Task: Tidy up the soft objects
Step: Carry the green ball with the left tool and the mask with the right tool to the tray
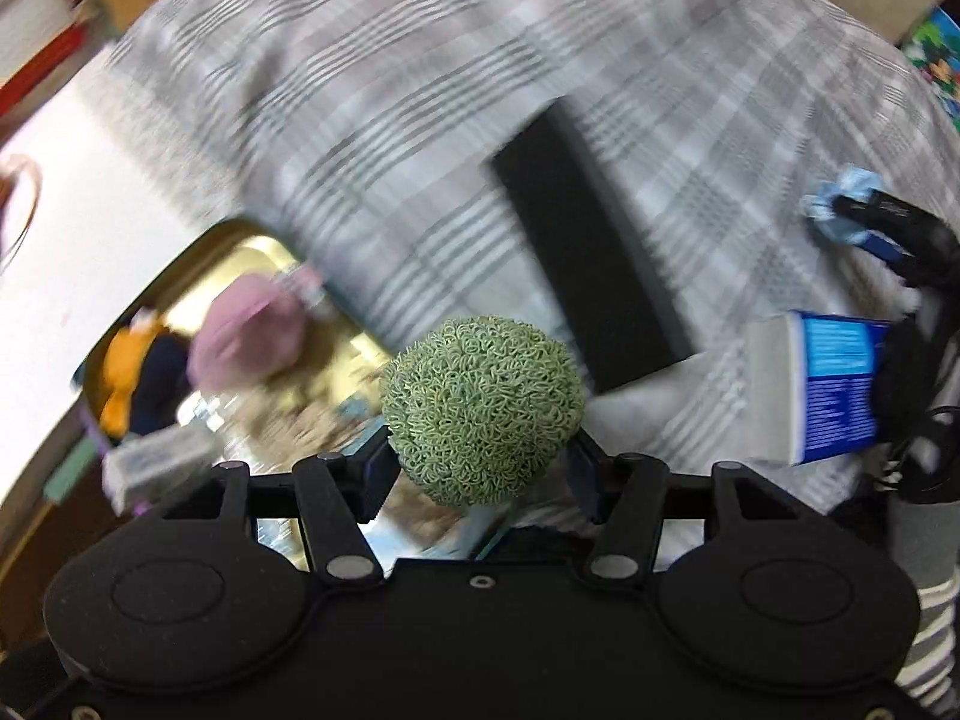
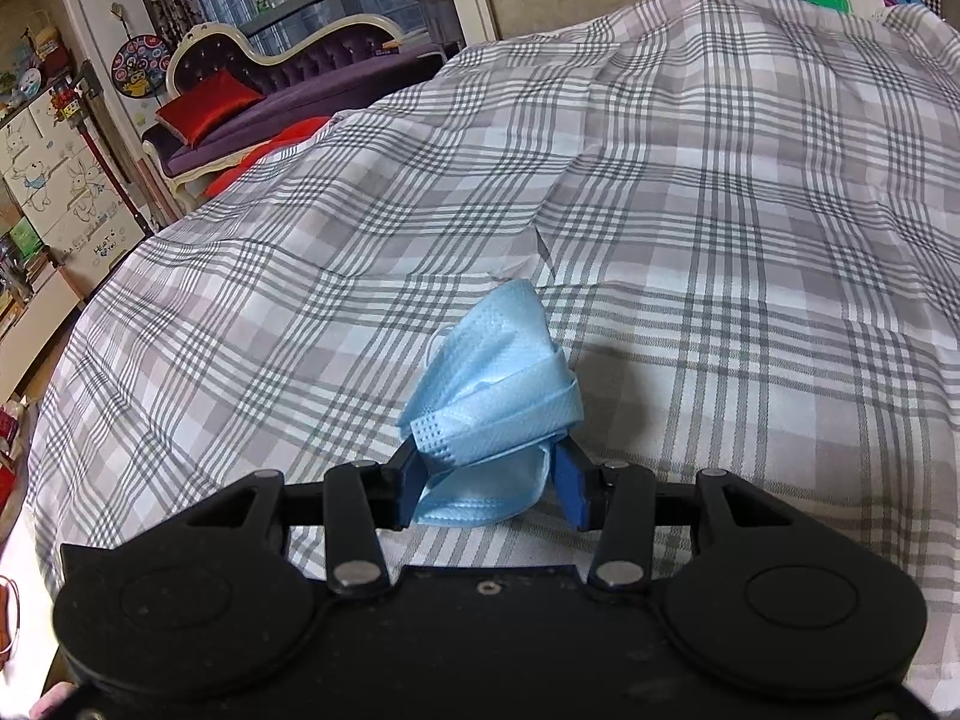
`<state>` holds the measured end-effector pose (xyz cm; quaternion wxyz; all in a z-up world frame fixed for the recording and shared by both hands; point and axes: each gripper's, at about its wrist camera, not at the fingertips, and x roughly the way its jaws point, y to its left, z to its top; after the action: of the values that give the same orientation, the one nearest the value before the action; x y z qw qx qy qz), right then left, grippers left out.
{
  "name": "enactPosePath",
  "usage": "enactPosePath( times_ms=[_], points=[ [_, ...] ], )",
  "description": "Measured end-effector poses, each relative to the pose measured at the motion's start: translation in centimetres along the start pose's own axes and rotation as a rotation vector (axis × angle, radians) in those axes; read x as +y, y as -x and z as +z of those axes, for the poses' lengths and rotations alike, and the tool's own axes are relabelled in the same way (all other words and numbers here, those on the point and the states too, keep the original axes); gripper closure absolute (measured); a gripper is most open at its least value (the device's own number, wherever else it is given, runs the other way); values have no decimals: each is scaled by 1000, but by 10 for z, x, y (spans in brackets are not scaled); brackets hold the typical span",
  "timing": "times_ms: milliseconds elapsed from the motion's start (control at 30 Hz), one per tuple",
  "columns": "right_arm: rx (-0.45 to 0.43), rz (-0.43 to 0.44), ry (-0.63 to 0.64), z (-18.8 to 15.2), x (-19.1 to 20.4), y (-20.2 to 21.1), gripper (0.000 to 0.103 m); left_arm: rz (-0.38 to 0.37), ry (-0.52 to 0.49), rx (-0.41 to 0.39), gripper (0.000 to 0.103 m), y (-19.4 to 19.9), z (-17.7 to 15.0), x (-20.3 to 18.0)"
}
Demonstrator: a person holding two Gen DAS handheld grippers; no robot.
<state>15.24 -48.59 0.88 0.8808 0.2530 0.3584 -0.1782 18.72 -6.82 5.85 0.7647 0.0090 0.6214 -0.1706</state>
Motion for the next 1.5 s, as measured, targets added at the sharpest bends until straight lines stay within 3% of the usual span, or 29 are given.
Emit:
enactPosePath(
  times_ms=[433, 567, 767, 1033, 1200, 1500],
  points=[
    [-16, -44, 50, 0, 15, 7, 58, 90, 167, -27, 48, -20, -23, 94],
    [-34, -29, 101, 4, 30, 31, 58, 55, 184, -43, 48, -18, -23, 105],
    [-67, 107, 192, 12, 67, 99, 58, 37, 204, -46, 48, -20, -23, 110],
    [-14, 388, 380, -13, 132, 178, 58, 55, 241, -40, 48, -24, -26, 116],
    [70, 515, 462, -41, 167, 195, 58, 55, 276, -53, 48, -23, -25, 122],
    [173, 591, 678, -102, 220, 182, 58, 88, 327, -54, 48, -27, -22, 130]
  ],
)
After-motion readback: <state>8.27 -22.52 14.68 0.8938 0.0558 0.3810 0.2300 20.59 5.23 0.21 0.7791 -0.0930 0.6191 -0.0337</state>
